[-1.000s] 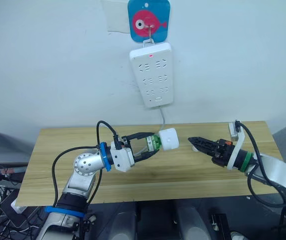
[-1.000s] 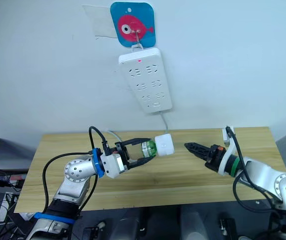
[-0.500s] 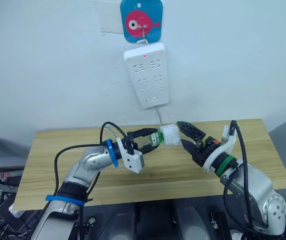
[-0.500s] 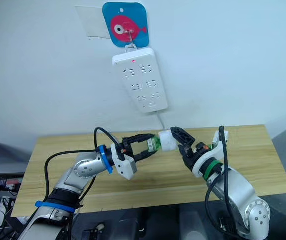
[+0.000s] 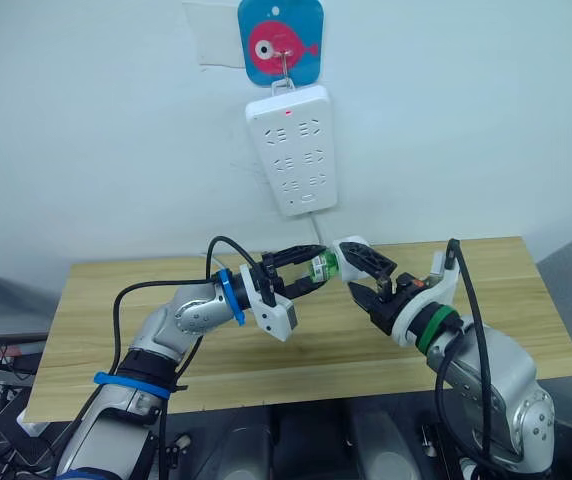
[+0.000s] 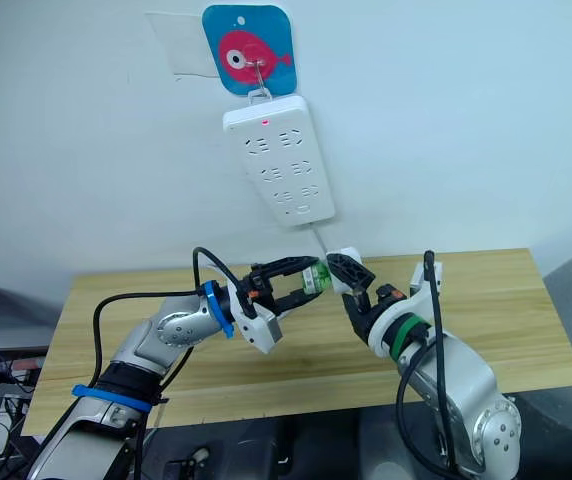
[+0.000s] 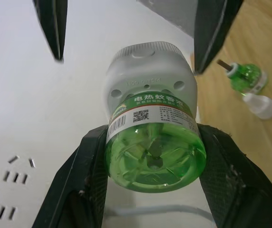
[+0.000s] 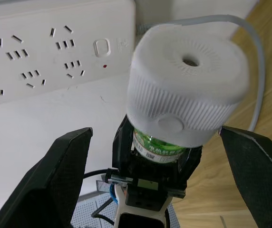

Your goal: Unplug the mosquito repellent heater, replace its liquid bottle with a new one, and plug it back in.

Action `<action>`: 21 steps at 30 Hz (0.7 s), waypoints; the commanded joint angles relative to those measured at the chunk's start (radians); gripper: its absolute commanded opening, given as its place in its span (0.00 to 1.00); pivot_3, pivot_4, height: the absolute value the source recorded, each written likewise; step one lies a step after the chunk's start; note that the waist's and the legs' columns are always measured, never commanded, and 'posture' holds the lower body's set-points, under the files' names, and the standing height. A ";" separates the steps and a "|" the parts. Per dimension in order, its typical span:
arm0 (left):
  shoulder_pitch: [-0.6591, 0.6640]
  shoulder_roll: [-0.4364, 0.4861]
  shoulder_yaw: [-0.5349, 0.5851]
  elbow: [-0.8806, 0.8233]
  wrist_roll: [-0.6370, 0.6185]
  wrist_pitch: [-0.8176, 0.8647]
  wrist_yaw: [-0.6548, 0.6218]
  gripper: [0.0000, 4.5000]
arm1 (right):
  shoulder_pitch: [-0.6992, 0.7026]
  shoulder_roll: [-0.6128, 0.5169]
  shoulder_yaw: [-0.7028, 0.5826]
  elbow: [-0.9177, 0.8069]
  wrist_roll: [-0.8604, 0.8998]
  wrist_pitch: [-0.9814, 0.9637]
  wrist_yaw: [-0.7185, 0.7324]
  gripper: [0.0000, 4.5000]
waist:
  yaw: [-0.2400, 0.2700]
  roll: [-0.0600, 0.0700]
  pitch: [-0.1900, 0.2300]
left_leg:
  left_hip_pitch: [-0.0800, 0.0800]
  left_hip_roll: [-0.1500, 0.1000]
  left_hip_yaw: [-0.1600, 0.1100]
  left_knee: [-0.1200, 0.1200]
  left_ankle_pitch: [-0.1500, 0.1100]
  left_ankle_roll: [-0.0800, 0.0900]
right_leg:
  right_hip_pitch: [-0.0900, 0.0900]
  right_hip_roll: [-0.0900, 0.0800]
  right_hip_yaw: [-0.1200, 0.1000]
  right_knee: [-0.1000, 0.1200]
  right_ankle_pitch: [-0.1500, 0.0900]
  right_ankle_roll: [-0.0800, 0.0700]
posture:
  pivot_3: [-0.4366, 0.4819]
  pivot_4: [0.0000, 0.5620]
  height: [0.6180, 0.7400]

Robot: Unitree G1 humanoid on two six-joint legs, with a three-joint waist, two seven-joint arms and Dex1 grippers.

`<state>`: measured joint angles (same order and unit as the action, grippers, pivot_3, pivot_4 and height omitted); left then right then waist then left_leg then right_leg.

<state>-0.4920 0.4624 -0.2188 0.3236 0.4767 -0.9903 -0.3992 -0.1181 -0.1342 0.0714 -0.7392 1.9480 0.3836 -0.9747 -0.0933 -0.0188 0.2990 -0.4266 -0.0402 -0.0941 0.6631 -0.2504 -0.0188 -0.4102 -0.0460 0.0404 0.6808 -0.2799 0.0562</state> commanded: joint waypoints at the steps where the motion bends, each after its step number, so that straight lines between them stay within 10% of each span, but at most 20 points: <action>1: -0.004 -0.004 -0.028 -0.035 0.006 -0.018 0.028 0.50 | -0.027 0.019 -0.007 -0.004 0.024 -0.022 -0.021 0.99 | 0.000 0.000 0.000 | 0.000 0.000 0.000 0.000 0.000 0.000 | 0.000 0.000 0.000 0.000 0.000 0.000 | 0.33 0.52 1.00; 21: 0.020 0.015 -0.064 -0.096 -0.003 0.014 0.046 0.50 | -0.099 0.019 -0.035 0.061 0.024 -0.021 -0.107 0.99 | -0.003 0.000 0.000 | 0.000 0.000 0.000 0.000 0.000 0.000 | 0.000 0.000 0.000 0.000 0.000 0.000 | 0.33 0.53 1.00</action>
<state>-0.4828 0.4792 -0.2701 0.2752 0.4900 -0.9692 -0.3616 -0.2061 -0.1157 0.0335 -0.6546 1.9480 0.3805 -1.0719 -0.0963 -0.0187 0.2989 -0.4266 -0.0403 -0.0936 0.6631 -0.2504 -0.0187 -0.4106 -0.0461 0.0408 0.6813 -0.2799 0.0561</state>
